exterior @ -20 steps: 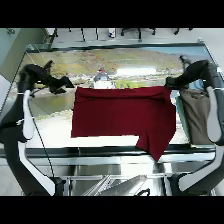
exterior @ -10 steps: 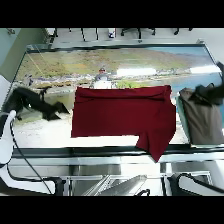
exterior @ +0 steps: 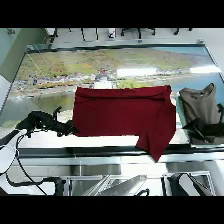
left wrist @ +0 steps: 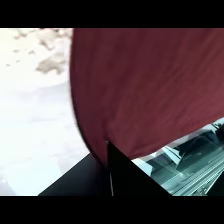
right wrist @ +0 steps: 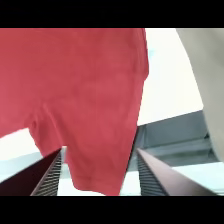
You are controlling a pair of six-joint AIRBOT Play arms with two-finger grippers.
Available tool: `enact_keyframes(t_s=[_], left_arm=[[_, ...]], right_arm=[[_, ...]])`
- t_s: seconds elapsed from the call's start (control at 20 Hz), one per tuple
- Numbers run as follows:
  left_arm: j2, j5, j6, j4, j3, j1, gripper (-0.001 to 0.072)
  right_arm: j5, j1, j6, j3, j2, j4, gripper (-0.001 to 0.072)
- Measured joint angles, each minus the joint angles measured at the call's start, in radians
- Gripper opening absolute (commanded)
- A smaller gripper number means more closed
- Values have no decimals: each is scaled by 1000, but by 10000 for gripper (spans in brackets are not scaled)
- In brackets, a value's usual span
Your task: Fold the shirts.
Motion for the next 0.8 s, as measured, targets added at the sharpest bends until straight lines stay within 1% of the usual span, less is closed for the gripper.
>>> enact_keyframes(t_s=[0.25, 0.5, 0.55, 0.6, 0.65, 0.7, 0.75, 0.8], left_arm=[[2, -1, 11, -23, 9, -12, 17], [2, 3, 6, -30, 44, -16, 17], [2, 9, 3, -30, 54, -16, 17], [2, 15, -1, -30, 65, -16, 17], [2, 26, -2, -30, 76, -16, 17], [2, 32, -4, -31, 88, -17, 17], [2, 40, -4, -31, 98, -16, 17], [2, 47, -5, -31, 109, -16, 17]], right_arm=[[98, -9, -21, -152, -50, 10, 519], [182, 27, -85, -213, -190, 75, 516], [191, 46, -94, -217, -220, 87, 493], [193, 69, -103, -219, -249, 109, 492], [193, 94, -113, -221, -275, 127, 448], [202, 122, -129, -222, -297, 140, 342], [216, 149, -147, -223, -312, 154, 186], [234, 174, -164, -222, -324, 167, 14]])
